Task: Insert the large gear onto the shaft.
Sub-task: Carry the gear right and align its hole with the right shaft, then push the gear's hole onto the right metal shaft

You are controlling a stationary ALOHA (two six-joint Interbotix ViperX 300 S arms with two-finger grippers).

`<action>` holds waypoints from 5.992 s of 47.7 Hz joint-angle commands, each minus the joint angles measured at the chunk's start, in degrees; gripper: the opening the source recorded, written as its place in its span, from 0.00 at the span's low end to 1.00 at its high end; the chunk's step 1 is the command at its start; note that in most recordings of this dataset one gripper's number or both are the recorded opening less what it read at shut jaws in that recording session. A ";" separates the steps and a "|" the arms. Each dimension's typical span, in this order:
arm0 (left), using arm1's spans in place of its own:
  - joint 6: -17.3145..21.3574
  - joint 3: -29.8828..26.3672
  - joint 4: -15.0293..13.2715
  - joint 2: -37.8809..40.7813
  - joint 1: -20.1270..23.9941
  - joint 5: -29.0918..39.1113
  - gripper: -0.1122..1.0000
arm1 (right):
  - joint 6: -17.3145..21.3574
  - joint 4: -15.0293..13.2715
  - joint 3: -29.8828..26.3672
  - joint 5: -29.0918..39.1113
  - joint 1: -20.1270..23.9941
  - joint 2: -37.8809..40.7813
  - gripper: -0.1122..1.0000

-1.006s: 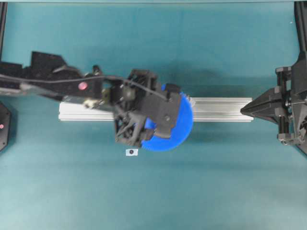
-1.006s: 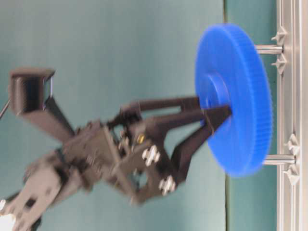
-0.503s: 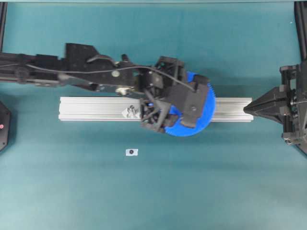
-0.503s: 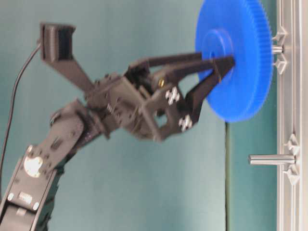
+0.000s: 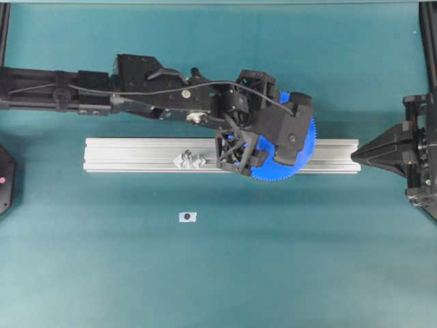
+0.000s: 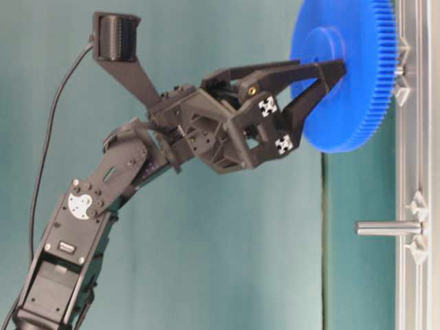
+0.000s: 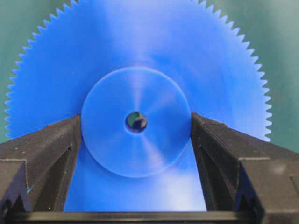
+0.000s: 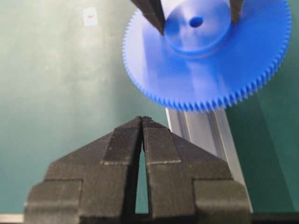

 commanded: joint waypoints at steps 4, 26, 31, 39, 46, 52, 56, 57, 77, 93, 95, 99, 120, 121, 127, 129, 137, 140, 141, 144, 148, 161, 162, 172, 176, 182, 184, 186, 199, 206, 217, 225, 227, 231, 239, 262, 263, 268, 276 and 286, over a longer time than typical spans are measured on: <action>0.00 -2.37 0.09 -0.62 0.44 -0.35 0.80 | 0.53 0.09 -0.70 -0.26 -0.09 0.09 0.19; 0.18 -2.72 0.26 -0.88 2.99 3.96 0.80 | 0.53 0.09 -0.70 -0.35 -0.09 -0.18 0.19; 0.18 -2.72 0.09 -0.70 2.99 4.13 0.80 | 0.53 0.09 -0.70 -0.44 -0.09 -0.18 0.19; -0.18 -2.46 0.09 -0.62 2.99 4.83 0.80 | 0.53 0.09 -0.88 -0.44 -0.09 -0.18 0.19; -0.97 -2.37 0.09 -0.79 2.81 5.71 0.80 | 0.53 0.09 -0.79 -0.44 -0.09 -0.18 0.19; -3.16 -2.64 0.09 -0.70 2.20 5.71 0.80 | 0.53 0.09 -0.70 -0.44 -0.18 -0.18 0.19; -4.48 -2.81 0.09 -0.62 2.11 5.89 0.80 | 0.53 0.09 -0.70 -0.44 -0.18 -0.18 0.19; -4.66 -2.81 0.09 -0.70 2.11 5.89 0.80 | 0.53 0.09 -0.70 -0.53 -0.09 -0.18 0.19; -5.80 -3.16 0.09 0.26 1.41 5.54 0.87 | 0.53 0.09 -0.79 -0.53 -0.09 -0.18 0.19; -9.67 -3.34 0.09 0.18 1.23 5.54 0.90 | 0.70 0.09 -0.88 -0.53 -0.09 -0.09 0.19; -9.76 -3.08 0.09 0.18 1.14 5.54 0.90 | 0.62 0.09 -0.88 -0.53 -0.09 -0.18 0.19; -9.76 -2.37 0.09 0.09 1.32 5.80 0.90 | 0.70 0.09 -0.88 -0.53 -0.18 -0.18 0.19; -9.32 -0.79 0.09 -2.37 2.90 8.44 0.90 | 0.70 0.09 -0.88 -0.53 -0.18 -0.18 0.19; -9.32 -0.70 0.09 -2.46 2.99 8.70 0.90 | 0.70 0.09 -0.88 -0.53 -0.09 -0.18 0.19; -9.32 -0.35 0.09 -2.55 2.90 9.23 0.90 | 0.70 0.09 -0.70 -0.53 -0.09 -0.18 0.19; -9.32 -0.26 0.09 -2.46 2.90 9.23 0.90 | 0.70 0.09 -0.70 -0.53 -0.09 -0.18 0.19; -9.23 0.26 0.09 -2.29 2.90 8.88 0.90 | 0.70 0.09 -0.70 -0.53 -0.09 -0.18 0.19; -9.23 -0.26 0.09 -2.20 2.72 7.91 0.90 | 0.70 0.09 -0.53 -0.53 -0.18 -0.18 0.19; -9.23 -0.53 0.09 -2.11 2.72 7.56 0.90 | 0.70 0.09 -0.53 -0.53 -0.18 -0.18 0.19; -9.23 -1.05 0.09 -1.49 2.29 6.86 0.90 | 0.70 0.09 -0.70 -0.53 -0.18 -0.18 0.19; -9.23 -2.02 0.09 -0.70 2.29 6.86 0.90 | 0.70 0.09 -0.70 -0.53 -0.09 -0.18 0.19; -8.17 -5.36 0.09 0.35 2.20 6.68 0.90 | 0.70 0.09 -0.53 -0.53 -0.09 -0.18 0.19; -8.17 -5.62 0.09 0.53 2.20 6.59 0.90 | 0.70 0.09 -0.53 -0.53 -0.09 -0.18 0.19; -8.00 -6.59 0.09 1.23 2.20 7.12 0.90 | 0.70 0.09 -0.70 -0.53 -0.18 -0.18 0.19; -8.00 -6.06 0.26 1.14 2.20 7.91 0.90 | 0.79 0.09 -0.53 -0.62 -0.09 -0.18 0.19; -7.91 -5.54 0.26 0.97 2.29 8.44 0.90 | 0.70 0.09 -0.53 -0.53 -0.18 -0.18 0.19; -7.91 -5.62 0.09 0.88 2.20 8.44 0.90 | 0.70 0.09 -0.53 -0.53 -0.09 -0.18 0.19; -7.91 -5.54 0.09 0.88 2.29 8.44 0.90 | 0.70 0.09 -0.53 -0.62 -0.09 -0.18 0.19; -7.82 -5.45 0.09 0.88 2.20 8.53 0.90 | 0.70 0.09 -0.70 -0.62 -0.09 -0.18 0.19; -7.82 -5.36 0.09 0.62 2.20 8.88 0.91 | 0.70 0.09 -0.79 -0.53 -0.09 -0.18 0.19; -7.82 -5.98 0.09 -0.62 2.02 8.70 0.92 | 0.70 0.09 -0.88 -0.53 -0.09 -0.18 0.19; -8.35 -5.98 0.26 -0.62 1.85 8.88 0.92 | 0.70 0.09 -0.97 -0.53 -0.09 -0.18 0.19; -8.44 -6.06 0.09 -0.79 1.93 8.88 0.92 | 0.79 0.09 -0.97 -0.53 -0.09 -0.18 0.19; -8.44 -6.06 0.09 -0.97 1.85 8.88 0.92 | 0.79 0.09 -0.97 -0.53 -0.09 -0.18 0.19; -8.53 -7.12 0.09 -1.58 1.58 9.05 0.92 | 0.79 0.09 -0.97 -0.53 -0.09 -0.18 0.19; -8.00 -8.88 0.09 -1.85 1.05 13.01 0.92 | 1.85 0.09 -0.88 -0.62 -0.09 -0.18 0.19; -8.00 -8.88 0.26 -1.85 1.05 13.01 0.92 | 1.85 0.09 -0.88 -0.53 -0.09 -0.18 0.19; -8.00 -8.53 0.09 -1.76 1.05 12.66 0.92 | 1.85 0.09 -0.79 -0.70 -0.09 -0.18 0.19; -8.26 -6.42 0.09 -0.79 -0.44 10.02 0.92 | 1.76 0.09 -0.88 -0.97 -0.09 -0.18 0.19; -9.40 -4.39 0.09 0.18 -1.85 8.53 0.92 | 1.85 0.09 -0.70 -0.97 -0.09 -0.62 0.19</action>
